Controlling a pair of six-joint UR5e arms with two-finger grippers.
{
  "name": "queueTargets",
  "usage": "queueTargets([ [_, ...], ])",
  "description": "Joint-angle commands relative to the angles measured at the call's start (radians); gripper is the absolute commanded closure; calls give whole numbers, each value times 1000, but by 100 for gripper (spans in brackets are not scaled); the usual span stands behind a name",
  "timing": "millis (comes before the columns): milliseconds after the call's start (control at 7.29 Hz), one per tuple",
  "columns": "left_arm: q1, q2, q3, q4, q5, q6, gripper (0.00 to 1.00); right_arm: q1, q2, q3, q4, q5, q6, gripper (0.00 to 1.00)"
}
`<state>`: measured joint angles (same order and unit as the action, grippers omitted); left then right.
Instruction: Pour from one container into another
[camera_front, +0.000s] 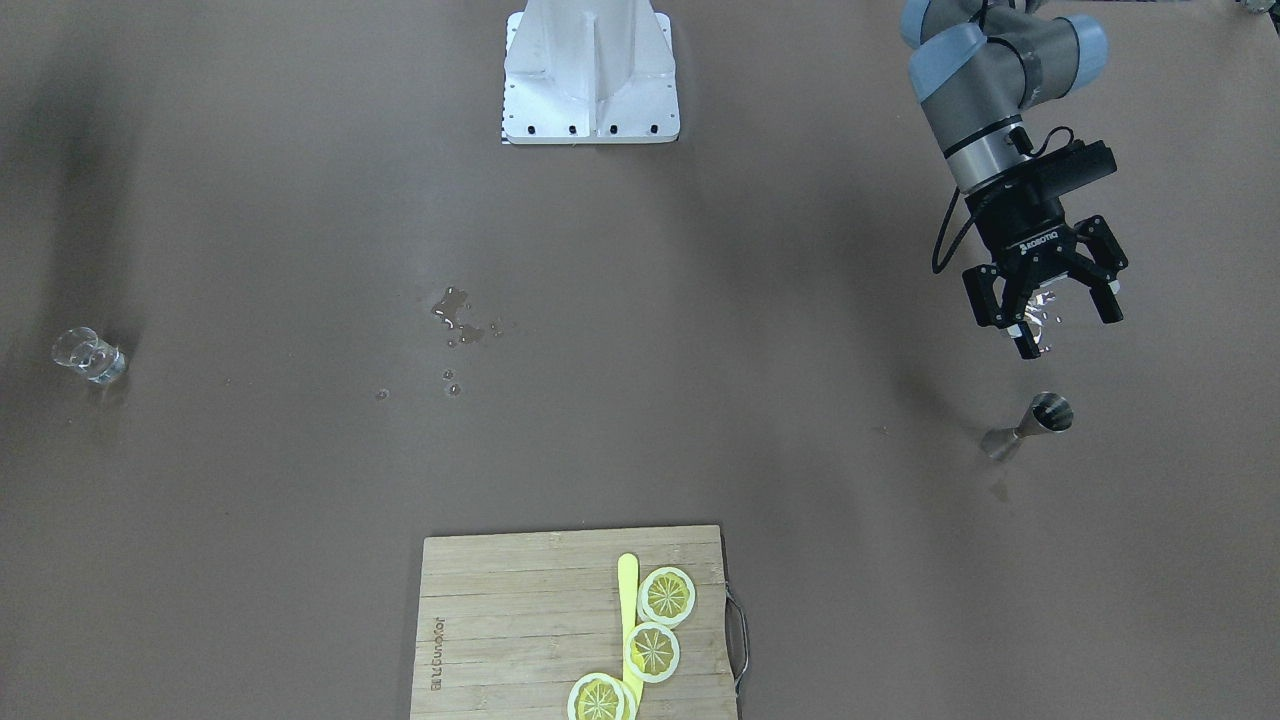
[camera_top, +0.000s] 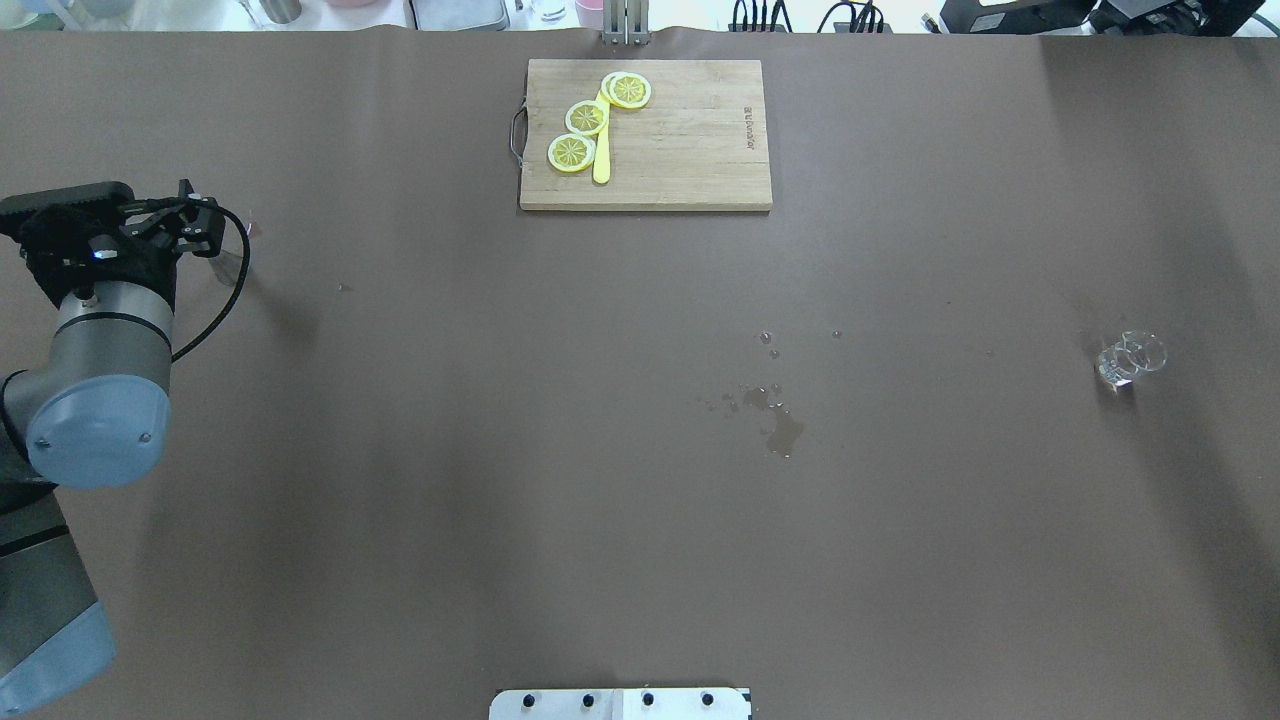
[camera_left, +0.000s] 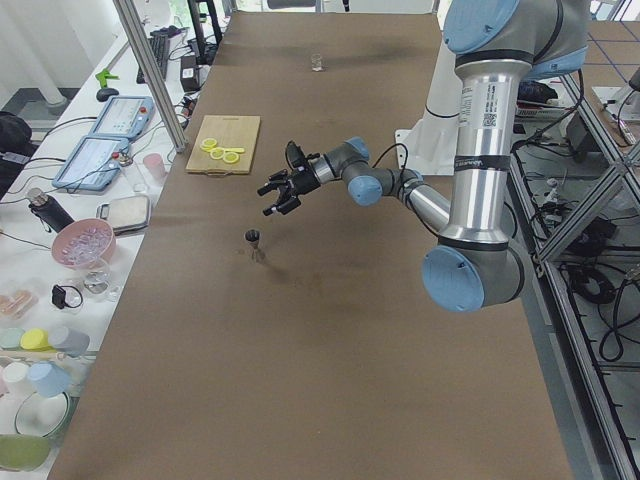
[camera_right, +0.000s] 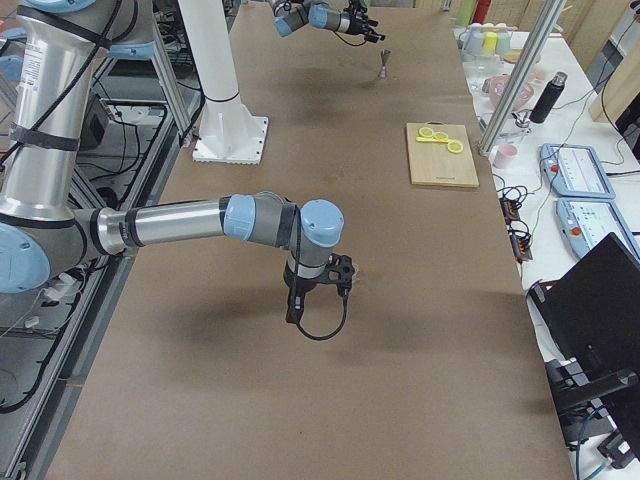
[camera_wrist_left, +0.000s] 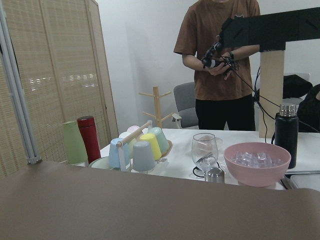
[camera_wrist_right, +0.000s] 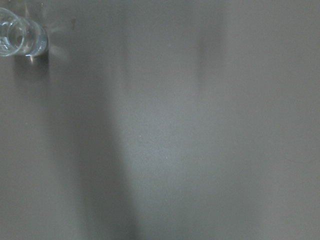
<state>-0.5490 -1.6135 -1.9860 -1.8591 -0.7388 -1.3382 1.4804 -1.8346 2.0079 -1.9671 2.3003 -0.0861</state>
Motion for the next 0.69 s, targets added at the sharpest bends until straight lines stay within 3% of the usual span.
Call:
queueTargets([
  [0,1,-11,-80,70,-57,99,3,56,-11,3,-41,-13,-51,0],
  [275,23,-67,-99,162,-104,106,3,98,-20,-36,-35,-47,-184,0],
  [412,23,-110,-94,188,-193,231,3,106,-26,-47,-32,-50,-187,0],
  [549,23,-155,-97,205,-211,386,3,109,-25,-90,26,-48,-178,0],
])
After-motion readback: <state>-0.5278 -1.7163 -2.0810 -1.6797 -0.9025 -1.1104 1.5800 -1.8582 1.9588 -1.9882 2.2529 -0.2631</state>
